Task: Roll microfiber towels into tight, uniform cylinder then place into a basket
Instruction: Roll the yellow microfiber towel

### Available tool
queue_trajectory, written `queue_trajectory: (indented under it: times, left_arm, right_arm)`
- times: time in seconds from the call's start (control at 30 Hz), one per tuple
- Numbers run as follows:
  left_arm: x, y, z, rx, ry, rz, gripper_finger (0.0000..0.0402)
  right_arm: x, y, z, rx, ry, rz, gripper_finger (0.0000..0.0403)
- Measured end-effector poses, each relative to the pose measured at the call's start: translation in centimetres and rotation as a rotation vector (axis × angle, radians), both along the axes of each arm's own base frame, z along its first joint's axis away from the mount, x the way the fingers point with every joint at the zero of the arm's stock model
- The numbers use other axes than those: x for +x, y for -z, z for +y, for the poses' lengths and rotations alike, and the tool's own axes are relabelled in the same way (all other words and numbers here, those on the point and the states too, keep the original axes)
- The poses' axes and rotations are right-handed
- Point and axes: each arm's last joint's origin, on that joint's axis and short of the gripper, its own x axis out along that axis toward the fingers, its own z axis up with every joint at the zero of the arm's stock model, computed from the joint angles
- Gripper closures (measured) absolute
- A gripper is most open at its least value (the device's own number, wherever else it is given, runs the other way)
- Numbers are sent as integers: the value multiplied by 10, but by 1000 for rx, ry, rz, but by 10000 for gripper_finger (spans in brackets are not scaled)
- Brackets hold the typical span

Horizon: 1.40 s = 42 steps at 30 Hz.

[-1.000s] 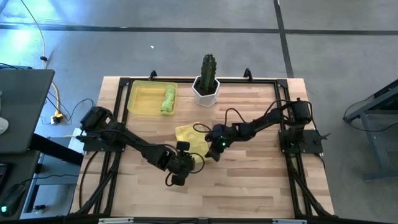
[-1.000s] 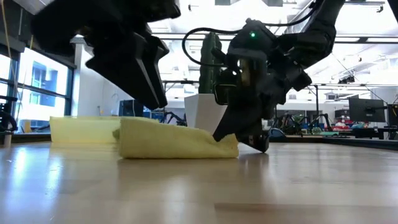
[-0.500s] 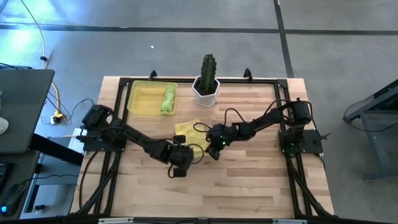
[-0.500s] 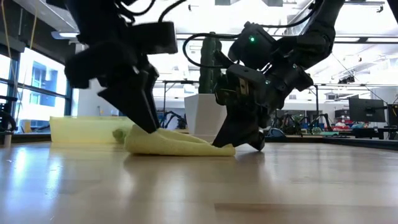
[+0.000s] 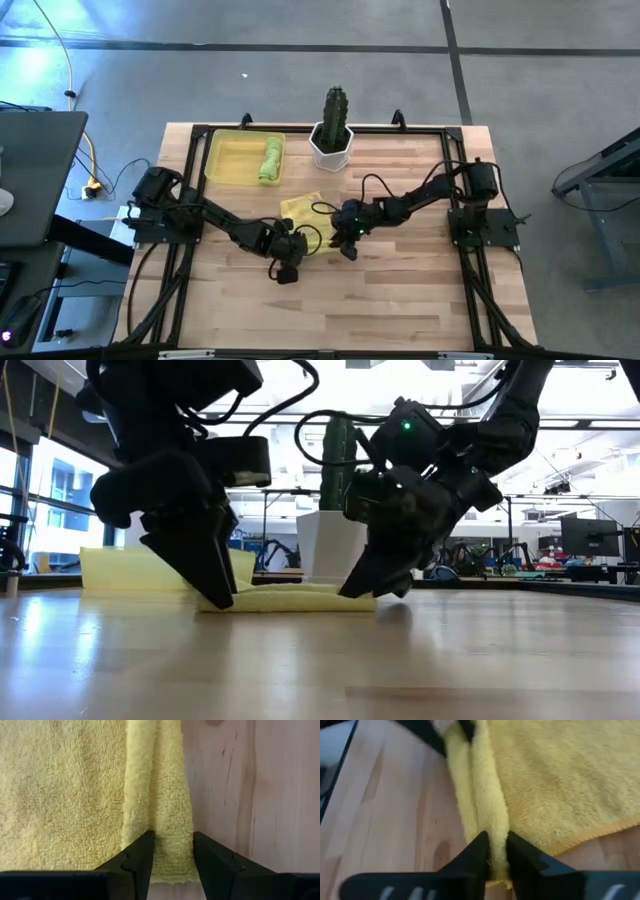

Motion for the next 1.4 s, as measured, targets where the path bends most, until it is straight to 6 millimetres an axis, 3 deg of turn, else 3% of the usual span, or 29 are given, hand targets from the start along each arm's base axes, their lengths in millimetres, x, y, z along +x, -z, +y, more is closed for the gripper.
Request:
queue_trajectory:
  times: [0.2,0.27,0.43,0.63,0.8,0.97,1.23,1.4]
  left_arm:
    - [1,4,0,2,-5,4,273]
    - [1,4,0,3,-6,3,273]
    - [3,6,-1,0,-6,-10,273]
    - [3,6,-1,0,-6,-8,273]
    - [3,6,-1,-6,-15,-10,273]
    - [3,7,-1,-14,-23,-10,273]
    - [3,7,-1,-20,-26,-9,273]
    - [5,6,-3,-53,-13,-30,273]
  right_arm:
    - [-7,-34,-3,-57,-254,-144,285]
    - [-10,-48,1,-150,-359,-216,278]
    - [-16,-60,22,-403,-515,-308,275]
    - [-13,-40,48,-675,-526,-276,274]
    - [-8,-23,49,-831,-419,-210,274]
    - [-7,-17,48,-831,-438,-196,266]
    - [-5,-8,48,-820,-430,-180,210]
    - [-4,-6,41,-708,-305,-135,217]
